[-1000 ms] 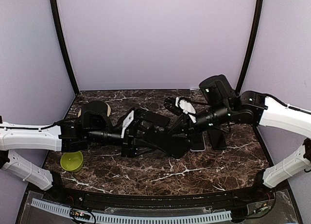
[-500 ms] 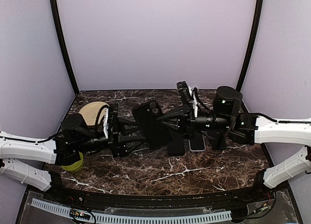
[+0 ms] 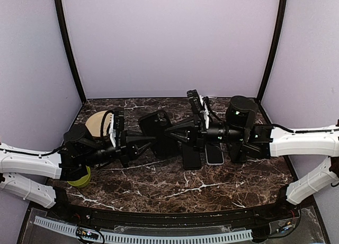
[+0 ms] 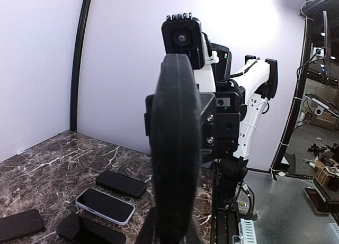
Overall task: Put the phone into the phone case
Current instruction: Pass from the right arm to the left, then move the phone to the center of the board.
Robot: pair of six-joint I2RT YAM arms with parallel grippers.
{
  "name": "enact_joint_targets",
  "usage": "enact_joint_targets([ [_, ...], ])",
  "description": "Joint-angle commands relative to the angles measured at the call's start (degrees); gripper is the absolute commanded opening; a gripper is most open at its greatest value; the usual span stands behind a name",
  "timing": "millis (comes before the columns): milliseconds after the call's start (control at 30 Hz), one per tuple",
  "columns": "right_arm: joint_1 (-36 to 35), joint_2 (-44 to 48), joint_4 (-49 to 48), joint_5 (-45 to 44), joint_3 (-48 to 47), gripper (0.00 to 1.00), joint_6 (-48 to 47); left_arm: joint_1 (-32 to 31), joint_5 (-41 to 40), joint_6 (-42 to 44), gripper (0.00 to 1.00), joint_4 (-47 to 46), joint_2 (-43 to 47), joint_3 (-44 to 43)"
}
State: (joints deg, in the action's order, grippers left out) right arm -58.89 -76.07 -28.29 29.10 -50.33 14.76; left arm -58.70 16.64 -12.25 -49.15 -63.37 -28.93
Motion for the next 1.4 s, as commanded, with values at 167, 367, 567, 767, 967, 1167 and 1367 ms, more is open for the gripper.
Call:
enact_joint_targets([
  [167, 1.9, -0.4, 16.3, -13.5, -7.7, 0.66, -7.1, -0.3, -18.1, 3.8, 0.00, 7.3, 1.8, -1.8],
  [367, 10.6, -7.9, 28.6, -18.0, -15.9, 0.89, -8.3, -0.3, -41.7, 7.1, 0.00, 16.0, 2.0, -4.5],
  [567, 15.7, -23.6, 42.9, -28.1, -30.3, 0.98, -10.3, -0.3, -48.8, 9.6, 0.00, 19.0, 1.0, -6.0],
  [767, 19.4, -38.7, 46.8, -22.4, -41.7, 0.98, -11.0, -0.3, -49.9, 10.4, 0.00, 20.5, -0.2, -6.9],
  [967, 21.5, -51.9, 53.0, -20.0, -55.4, 0.98, -13.2, -0.3, -49.6, 11.0, 0.00, 20.7, -0.6, -7.1],
  [1167, 22.9, -62.7, 58.9, -16.5, -67.9, 0.98, -14.3, -0.3, -48.6, 10.9, 0.00, 21.4, -1.1, -7.5],
  [1367, 23.0, -68.1, 60.5, -16.3, -71.3, 0.99, -17.3, -0.3, -47.7, 10.8, 0.00, 22.1, -1.6, -7.9],
])
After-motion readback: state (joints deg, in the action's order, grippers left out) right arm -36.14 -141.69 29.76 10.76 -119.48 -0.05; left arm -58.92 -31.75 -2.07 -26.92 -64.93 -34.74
